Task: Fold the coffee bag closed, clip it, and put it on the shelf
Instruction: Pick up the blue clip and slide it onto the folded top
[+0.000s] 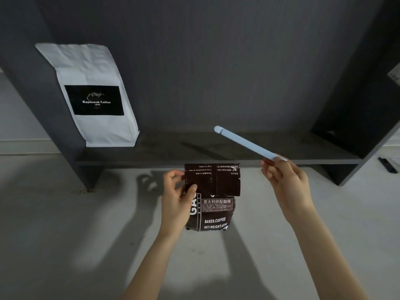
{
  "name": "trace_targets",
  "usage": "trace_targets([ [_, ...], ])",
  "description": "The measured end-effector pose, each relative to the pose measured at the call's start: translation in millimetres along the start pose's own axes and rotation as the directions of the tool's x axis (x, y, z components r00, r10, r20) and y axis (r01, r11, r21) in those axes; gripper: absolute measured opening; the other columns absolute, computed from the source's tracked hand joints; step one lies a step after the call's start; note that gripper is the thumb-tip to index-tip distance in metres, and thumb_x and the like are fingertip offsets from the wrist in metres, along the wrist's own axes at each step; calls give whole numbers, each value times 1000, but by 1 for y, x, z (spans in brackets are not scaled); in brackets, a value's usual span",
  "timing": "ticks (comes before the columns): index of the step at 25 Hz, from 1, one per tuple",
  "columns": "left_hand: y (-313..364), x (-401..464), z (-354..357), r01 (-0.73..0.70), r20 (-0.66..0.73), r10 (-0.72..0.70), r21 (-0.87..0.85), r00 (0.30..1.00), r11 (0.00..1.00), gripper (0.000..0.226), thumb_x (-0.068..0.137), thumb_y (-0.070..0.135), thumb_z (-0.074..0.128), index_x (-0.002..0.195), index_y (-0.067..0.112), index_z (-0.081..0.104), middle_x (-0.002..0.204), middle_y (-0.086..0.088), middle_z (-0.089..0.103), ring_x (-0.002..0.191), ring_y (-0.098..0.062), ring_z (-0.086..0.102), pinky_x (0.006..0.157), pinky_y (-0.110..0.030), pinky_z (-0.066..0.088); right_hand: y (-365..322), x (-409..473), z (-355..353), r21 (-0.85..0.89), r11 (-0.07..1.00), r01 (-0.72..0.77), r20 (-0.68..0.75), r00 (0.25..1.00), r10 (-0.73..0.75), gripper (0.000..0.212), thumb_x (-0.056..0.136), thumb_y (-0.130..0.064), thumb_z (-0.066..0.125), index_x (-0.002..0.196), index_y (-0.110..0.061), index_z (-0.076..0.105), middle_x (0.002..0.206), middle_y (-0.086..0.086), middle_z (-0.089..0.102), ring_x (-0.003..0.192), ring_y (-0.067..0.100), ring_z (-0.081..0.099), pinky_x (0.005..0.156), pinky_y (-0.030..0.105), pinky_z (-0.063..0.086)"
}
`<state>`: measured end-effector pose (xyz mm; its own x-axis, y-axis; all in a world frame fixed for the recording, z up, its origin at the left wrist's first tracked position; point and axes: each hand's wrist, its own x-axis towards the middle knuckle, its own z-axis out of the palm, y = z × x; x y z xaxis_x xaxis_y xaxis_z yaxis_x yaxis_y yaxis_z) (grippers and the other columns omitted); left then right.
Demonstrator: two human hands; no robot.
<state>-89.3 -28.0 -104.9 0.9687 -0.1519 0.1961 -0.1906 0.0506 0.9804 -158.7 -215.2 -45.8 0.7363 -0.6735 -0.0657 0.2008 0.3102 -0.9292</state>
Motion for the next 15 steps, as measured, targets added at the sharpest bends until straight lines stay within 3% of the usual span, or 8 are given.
trace_targets([
  [3, 3, -1, -2, 23, 65, -25, 34, 998, 999, 35, 80, -5, 54, 81, 29, 45, 93, -3, 59, 92, -13, 61, 91, -31, 46, -2, -14, 0, 47, 998, -50, 66, 997, 47, 20, 90, -11, 43, 77, -11, 59, 53, -3, 69, 66, 8, 69, 64, 15, 56],
  [5, 6, -3, -4, 30, 88, -32, 26, 996, 999, 33, 80, -5, 54, 81, 27, 47, 94, -4, 59, 94, -14, 60, 95, -33, 44, 3, -23, -1, 12, 997, -76, 88, 993, 74, 23, 90, -9, 42, 72, -10, 57, 46, -3, 65, 64, 9, 69, 62, 15, 56],
  [11, 13, -10, -12, 39, 146, -43, 36, 988, 999, 19, 84, 12, 56, 84, 31, 55, 94, 12, 63, 87, 5, 61, 76, -5, 46, 24, -35, -7, -142, 987, -81, 172, 979, 105, 25, 88, -7, 42, 69, -4, 59, 48, -5, 58, 61, 10, 63, 63, 16, 55],
  [13, 16, -11, -14, 36, 164, -43, 46, 986, 998, 11, 85, 22, 54, 87, 33, 57, 94, 16, 65, 86, 11, 60, 74, -3, 44, 29, -37, -7, -208, 977, -53, 200, 975, 95, 23, 88, -7, 41, 78, 2, 60, 58, 2, 56, 61, 9, 61, 63, 16, 53],
  [15, 18, -13, -15, 20, 174, -31, 67, 984, 998, 11, 86, 26, 51, 87, 32, 60, 92, 16, 66, 85, 11, 60, 73, -3, 44, 30, -40, -7, -259, 965, -28, 205, 975, 83, 23, 89, -6, 40, 87, -4, 63, 65, 7, 54, 59, 7, 59, 64, 18, 51],
])
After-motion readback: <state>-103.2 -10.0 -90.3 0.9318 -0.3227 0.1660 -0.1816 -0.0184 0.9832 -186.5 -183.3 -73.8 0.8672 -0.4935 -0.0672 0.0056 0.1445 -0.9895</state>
